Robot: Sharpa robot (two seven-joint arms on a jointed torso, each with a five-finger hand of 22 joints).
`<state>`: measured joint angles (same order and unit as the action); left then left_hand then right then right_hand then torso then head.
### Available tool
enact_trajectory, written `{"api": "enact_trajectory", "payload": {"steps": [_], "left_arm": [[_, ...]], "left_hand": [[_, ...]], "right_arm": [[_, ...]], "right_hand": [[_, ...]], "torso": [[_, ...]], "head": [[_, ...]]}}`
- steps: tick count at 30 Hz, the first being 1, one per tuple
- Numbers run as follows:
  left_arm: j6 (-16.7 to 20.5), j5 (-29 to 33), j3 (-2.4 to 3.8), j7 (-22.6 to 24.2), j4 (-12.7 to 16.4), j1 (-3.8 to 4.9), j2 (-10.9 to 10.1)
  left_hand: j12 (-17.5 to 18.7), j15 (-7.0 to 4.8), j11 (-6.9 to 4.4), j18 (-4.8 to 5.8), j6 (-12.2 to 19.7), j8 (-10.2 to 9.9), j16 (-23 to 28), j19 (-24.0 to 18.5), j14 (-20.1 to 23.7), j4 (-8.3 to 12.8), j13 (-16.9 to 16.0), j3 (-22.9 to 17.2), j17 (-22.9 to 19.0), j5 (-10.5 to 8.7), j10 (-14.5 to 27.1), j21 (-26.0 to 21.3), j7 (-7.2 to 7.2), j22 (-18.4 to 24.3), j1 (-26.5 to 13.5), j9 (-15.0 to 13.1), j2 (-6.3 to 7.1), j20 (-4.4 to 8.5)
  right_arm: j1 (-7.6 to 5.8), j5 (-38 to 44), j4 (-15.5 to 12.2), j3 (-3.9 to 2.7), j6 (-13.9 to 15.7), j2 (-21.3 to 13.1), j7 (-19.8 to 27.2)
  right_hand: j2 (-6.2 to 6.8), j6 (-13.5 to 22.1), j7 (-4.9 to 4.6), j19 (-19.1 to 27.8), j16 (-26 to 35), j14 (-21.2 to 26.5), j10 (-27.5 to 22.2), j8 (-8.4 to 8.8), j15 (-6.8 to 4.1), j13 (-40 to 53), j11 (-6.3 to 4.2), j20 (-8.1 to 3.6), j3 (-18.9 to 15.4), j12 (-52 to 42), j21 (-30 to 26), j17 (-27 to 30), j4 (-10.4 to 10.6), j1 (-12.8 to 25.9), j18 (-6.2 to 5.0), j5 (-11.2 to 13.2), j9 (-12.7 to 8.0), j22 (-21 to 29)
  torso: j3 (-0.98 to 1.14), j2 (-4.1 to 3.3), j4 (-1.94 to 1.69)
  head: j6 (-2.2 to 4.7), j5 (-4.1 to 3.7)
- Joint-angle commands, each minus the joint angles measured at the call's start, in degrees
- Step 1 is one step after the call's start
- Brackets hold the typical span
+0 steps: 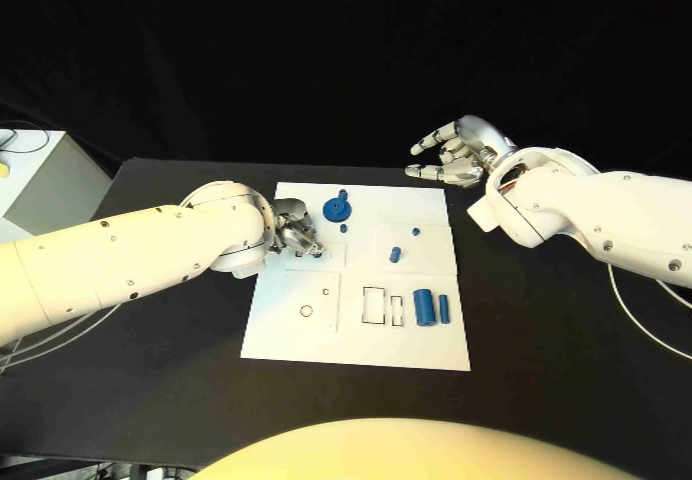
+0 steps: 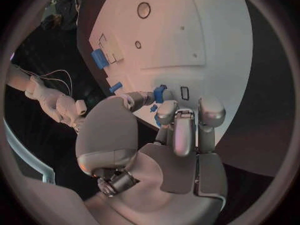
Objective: Assemble the parts on the task board
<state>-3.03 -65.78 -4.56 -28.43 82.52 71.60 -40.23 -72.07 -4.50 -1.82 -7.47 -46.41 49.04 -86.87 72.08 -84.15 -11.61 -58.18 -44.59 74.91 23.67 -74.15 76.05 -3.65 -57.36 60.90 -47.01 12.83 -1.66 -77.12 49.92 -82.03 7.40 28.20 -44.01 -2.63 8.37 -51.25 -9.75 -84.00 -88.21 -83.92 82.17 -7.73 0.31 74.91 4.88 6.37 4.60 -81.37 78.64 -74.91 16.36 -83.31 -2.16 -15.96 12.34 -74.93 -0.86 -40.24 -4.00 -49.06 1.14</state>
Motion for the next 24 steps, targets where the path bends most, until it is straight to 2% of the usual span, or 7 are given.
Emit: {"api": "enact_trajectory", "payload": {"steps": [1, 24], "left_arm": [[-1.3, 0.2, -0.01, 0.5, 0.0, -0.04, 0.1], [-2.3, -1.0, 0.0, 0.4, -0.5, -0.04, 0.6]], "left_hand": [[-0.1, -0.43, 0.14, 0.9, -1.4, 0.3, -0.2, 0.2, -4.0, 12.0, 0.2, -11.9, 8.6, 0.27, -0.2, 0.3, 1.07, 0.0, -0.2, -0.1, -0.58, 0.12], [0.0, -0.45, 0.13, 0.9, -1.5, 0.2, -0.2, 0.2, -4.0, 12.1, 0.2, -12.0, 8.6, 0.2, -0.2, 0.3, 1.07, 0.1, -0.2, -0.1, -0.6, 0.14]], "right_arm": [[0.05, 0.1, 0.0, -0.02, -0.8, 0.0, 0.5], [0.09, 0.1, 0.1, -0.02, -0.9, 0.1, 0.5]], "right_hand": [[-0.04, 0.1, -0.1, -0.5, 0.3, -4.8, -0.5, -0.27, 0.14, 4.6, -0.02, -0.1, 0.4, 0.3, -0.3, -10.1, 0.0, 0.4, -0.79, -0.2, 0.0, -6.1], [-0.04, 0.1, -0.1, -0.5, 0.3, -4.8, -0.5, -0.27, 0.14, 4.6, -0.02, -0.1, 0.4, 0.3, -0.3, -10.1, 0.0, 0.4, -0.79, -0.2, 0.0, -6.1]], "torso": [[0.01, 0.02, -0.01], [0.01, -0.01, 0.01]], "head": [[-0.07, 0.03], [-0.5, 0.1]]}}
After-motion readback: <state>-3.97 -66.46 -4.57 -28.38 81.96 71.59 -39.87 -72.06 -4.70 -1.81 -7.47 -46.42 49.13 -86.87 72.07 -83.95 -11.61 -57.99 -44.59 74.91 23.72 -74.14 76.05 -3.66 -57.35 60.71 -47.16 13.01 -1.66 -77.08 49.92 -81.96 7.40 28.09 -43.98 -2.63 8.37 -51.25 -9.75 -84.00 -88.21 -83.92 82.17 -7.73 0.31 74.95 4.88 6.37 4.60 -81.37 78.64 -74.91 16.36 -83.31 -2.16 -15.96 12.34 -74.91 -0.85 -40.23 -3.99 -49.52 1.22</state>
